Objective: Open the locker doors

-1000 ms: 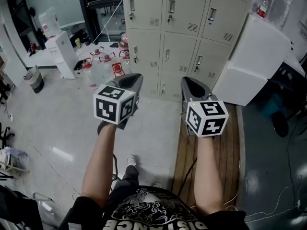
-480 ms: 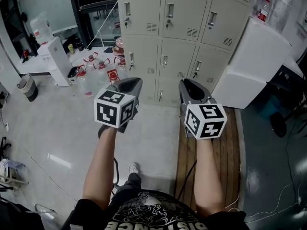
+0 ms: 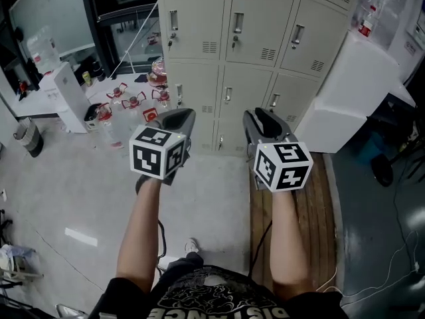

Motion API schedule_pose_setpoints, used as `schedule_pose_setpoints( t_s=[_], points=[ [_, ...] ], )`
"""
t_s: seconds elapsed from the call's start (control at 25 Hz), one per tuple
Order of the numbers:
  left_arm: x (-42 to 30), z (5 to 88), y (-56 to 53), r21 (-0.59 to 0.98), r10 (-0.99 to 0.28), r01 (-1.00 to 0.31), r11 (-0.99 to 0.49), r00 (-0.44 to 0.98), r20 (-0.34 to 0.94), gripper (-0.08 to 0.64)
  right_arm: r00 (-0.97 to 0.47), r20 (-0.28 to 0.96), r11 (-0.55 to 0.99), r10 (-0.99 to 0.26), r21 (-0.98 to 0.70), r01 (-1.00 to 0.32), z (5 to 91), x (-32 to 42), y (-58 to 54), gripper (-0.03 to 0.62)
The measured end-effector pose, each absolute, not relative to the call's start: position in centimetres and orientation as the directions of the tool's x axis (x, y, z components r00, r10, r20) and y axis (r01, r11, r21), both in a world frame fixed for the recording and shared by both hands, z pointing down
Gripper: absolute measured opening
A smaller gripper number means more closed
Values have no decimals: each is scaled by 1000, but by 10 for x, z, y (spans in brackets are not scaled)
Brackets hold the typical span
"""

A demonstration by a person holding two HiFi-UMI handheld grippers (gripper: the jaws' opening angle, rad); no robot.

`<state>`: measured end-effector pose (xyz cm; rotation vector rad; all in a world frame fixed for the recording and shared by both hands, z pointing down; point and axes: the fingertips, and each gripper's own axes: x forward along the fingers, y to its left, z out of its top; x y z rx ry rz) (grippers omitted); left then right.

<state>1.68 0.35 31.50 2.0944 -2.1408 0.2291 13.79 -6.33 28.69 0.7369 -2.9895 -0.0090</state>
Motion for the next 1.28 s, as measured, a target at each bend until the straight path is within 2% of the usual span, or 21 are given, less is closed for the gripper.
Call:
schedule_pose_setpoints(
  t_s=[0.76, 1.28],
  points=[
    [-67, 308, -37, -38, -973, -995, -94, 83, 215, 3, -845, 65, 847, -531, 1, -532, 271, 45, -86, 221],
    [-83, 314, -51, -21, -974, -993, -115, 109, 197, 3, -838, 62, 840, -542, 6, -543, 274, 26, -94, 239]
  ],
)
